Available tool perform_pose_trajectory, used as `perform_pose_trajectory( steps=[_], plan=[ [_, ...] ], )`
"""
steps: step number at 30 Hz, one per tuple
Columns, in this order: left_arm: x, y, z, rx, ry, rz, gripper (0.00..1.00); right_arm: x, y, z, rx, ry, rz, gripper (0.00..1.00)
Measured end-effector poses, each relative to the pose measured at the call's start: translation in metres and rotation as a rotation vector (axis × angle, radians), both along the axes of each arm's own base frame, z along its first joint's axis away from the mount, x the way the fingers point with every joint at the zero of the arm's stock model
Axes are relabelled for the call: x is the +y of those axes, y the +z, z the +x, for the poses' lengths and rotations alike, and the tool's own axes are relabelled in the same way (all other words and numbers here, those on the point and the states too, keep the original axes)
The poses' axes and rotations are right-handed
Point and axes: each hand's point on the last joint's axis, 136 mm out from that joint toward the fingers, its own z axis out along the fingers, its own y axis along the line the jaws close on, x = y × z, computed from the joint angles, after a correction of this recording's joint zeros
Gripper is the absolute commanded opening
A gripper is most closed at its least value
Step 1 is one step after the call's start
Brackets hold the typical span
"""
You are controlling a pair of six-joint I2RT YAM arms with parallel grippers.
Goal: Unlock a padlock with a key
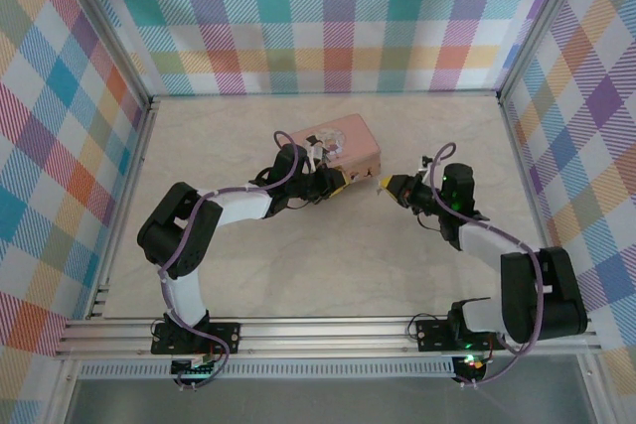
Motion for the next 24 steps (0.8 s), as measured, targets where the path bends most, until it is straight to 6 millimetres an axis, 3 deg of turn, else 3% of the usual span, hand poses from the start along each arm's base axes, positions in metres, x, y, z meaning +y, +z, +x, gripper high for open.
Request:
perform_pose_trajectory(
  steps=[5, 12, 24],
  plan=[
    [-0.001, 0.004, 0.001, -0.008, 0.002, -0.014, 0.15, 0.006, -0.007, -0.002, 0.007, 0.017, 0.022, 0.0],
    [-0.002, 0.008, 0.002, -0.01, 0.006, -0.031, 0.15, 0.023, -0.03, -0.013, 0.071, 0.058, 0.063, 0.0],
    [-0.003, 0.011, 0.002, -0.015, 0.004, -0.043, 0.15, 0.045, -0.032, -0.013, 0.068, 0.103, 0.12, 0.0]
  ],
)
